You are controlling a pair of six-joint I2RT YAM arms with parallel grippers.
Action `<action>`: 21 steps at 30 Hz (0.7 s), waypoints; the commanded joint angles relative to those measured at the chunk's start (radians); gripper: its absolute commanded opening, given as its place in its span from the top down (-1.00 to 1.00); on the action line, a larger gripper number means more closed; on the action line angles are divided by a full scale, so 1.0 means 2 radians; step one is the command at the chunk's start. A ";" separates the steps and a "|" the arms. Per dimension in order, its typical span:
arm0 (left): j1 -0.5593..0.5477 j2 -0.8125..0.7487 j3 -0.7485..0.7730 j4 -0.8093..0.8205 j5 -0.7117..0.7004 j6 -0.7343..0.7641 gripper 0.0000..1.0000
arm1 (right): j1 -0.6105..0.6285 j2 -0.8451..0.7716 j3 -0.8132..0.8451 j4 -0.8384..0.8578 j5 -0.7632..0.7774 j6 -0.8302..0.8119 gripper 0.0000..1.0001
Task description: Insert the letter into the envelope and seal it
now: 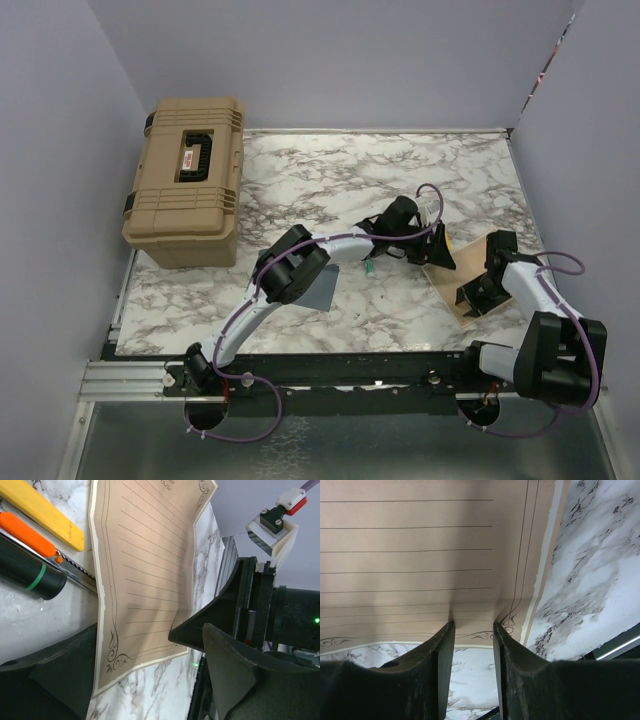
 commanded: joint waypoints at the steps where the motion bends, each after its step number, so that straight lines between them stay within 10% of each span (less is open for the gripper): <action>1: 0.006 -0.005 -0.037 -0.074 -0.012 -0.022 -0.68 | -0.002 -0.001 -0.022 0.011 -0.017 0.001 0.23; 9: 0.007 -0.026 -0.077 -0.016 -0.007 -0.071 -0.72 | -0.002 -0.002 -0.024 0.014 -0.019 -0.002 0.23; 21: 0.000 -0.004 -0.083 0.019 0.011 -0.092 0.17 | -0.003 -0.013 -0.041 0.042 -0.071 -0.011 0.23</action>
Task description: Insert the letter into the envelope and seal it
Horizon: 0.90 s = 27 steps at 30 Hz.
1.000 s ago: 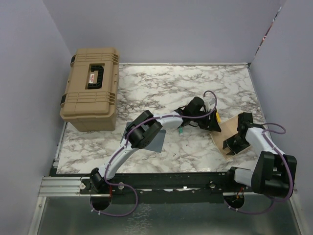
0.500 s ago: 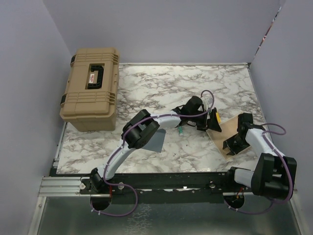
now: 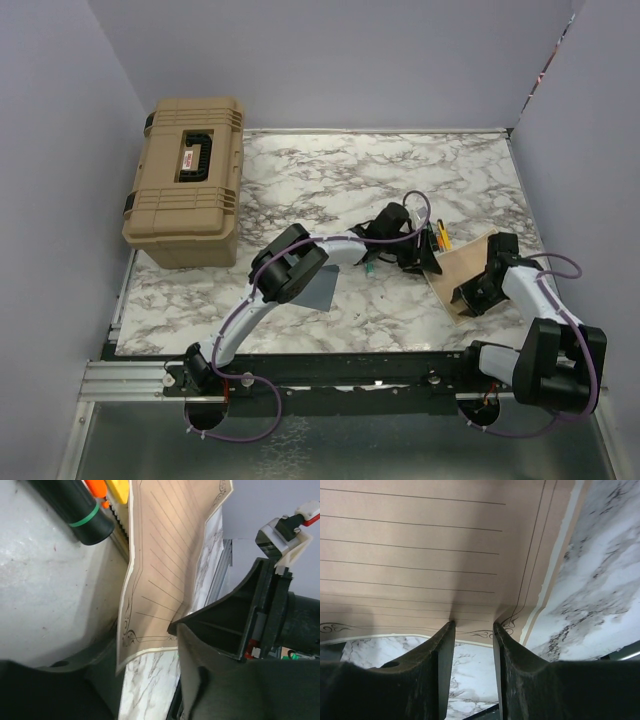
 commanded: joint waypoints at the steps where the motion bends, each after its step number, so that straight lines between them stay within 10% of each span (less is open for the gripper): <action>1: -0.005 0.023 -0.008 -0.007 0.009 -0.005 0.26 | 0.000 0.004 -0.027 0.028 -0.044 -0.005 0.23; 6: -0.003 0.015 -0.009 -0.008 0.010 0.010 1.00 | 0.000 -0.015 -0.015 0.013 -0.042 -0.011 0.23; 19: 0.030 -0.102 -0.026 -0.070 0.076 0.119 1.00 | 0.000 -0.105 0.145 -0.075 -0.015 -0.047 -0.16; 27: 0.083 -0.195 -0.060 -0.188 0.161 0.266 1.00 | 0.000 -0.078 0.198 0.032 -0.137 -0.149 -0.34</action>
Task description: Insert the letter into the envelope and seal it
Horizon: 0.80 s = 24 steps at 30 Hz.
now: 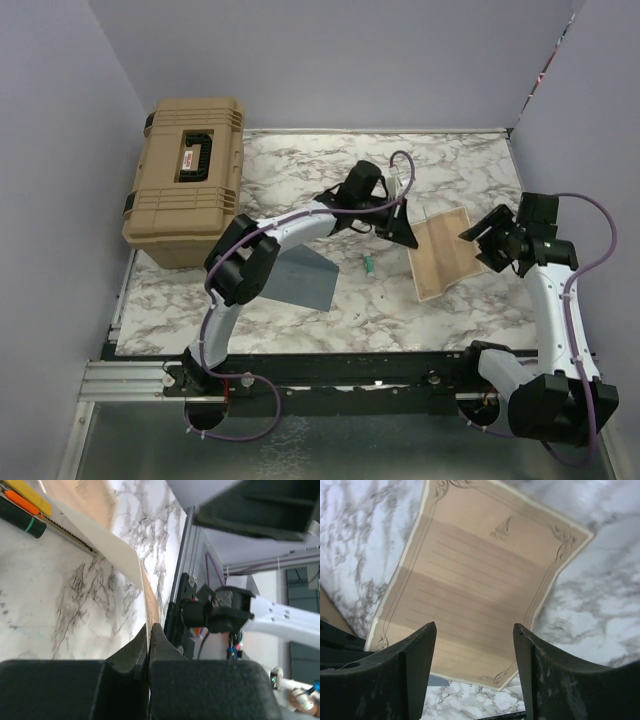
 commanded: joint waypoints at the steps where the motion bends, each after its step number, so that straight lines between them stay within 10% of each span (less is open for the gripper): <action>1: 0.036 -0.062 -0.017 -0.133 0.065 0.146 1.00 | 0.000 0.022 0.019 0.101 -0.121 -0.088 -0.38; 9: 0.081 -0.134 0.029 -0.403 0.069 0.432 1.00 | 0.002 0.059 0.021 0.290 -0.328 -0.144 -0.79; 19: 0.102 -0.187 0.052 -0.474 0.077 0.512 1.00 | 0.039 0.119 -0.030 0.412 -0.365 -0.142 -0.88; 24: 0.105 -0.198 0.068 -0.488 0.076 0.521 1.00 | 0.044 0.116 -0.124 0.615 -0.399 -0.033 -0.88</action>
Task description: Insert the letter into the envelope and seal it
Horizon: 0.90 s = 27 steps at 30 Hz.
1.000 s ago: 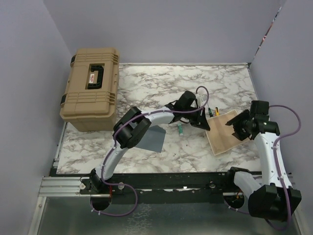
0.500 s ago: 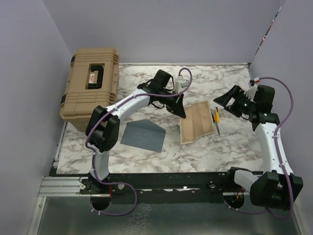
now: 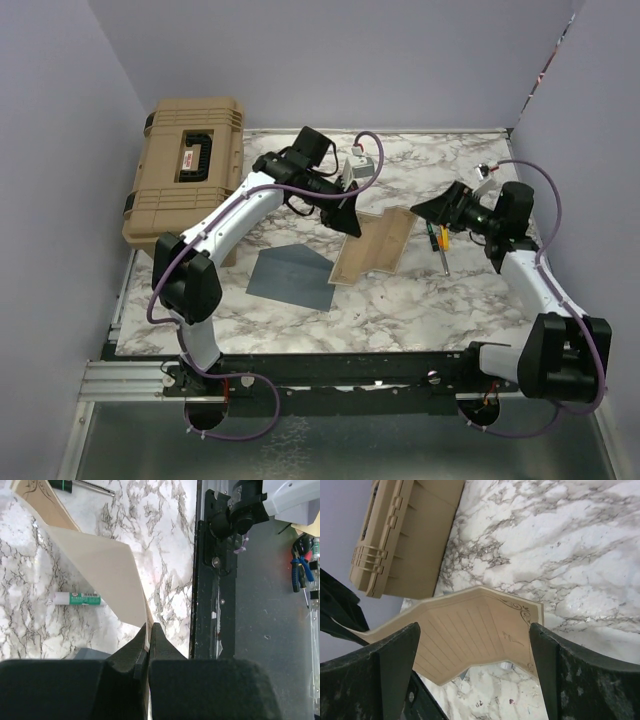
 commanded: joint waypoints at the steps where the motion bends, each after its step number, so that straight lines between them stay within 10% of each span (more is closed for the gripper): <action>1: 0.003 -0.023 0.022 -0.029 0.023 0.036 1.00 | 0.003 -0.001 -0.067 0.185 -0.042 0.083 -0.89; 20: 0.003 -0.006 0.042 -0.026 0.036 0.017 1.00 | 0.016 0.121 -0.183 0.457 -0.075 0.105 -0.74; 23: 0.003 -0.003 0.044 -0.018 0.030 0.009 1.00 | 0.025 0.159 -0.187 0.539 -0.090 0.155 -0.41; 27: 0.004 -0.003 0.045 0.015 0.000 -0.033 1.00 | 0.029 0.191 -0.183 0.623 -0.109 0.238 0.51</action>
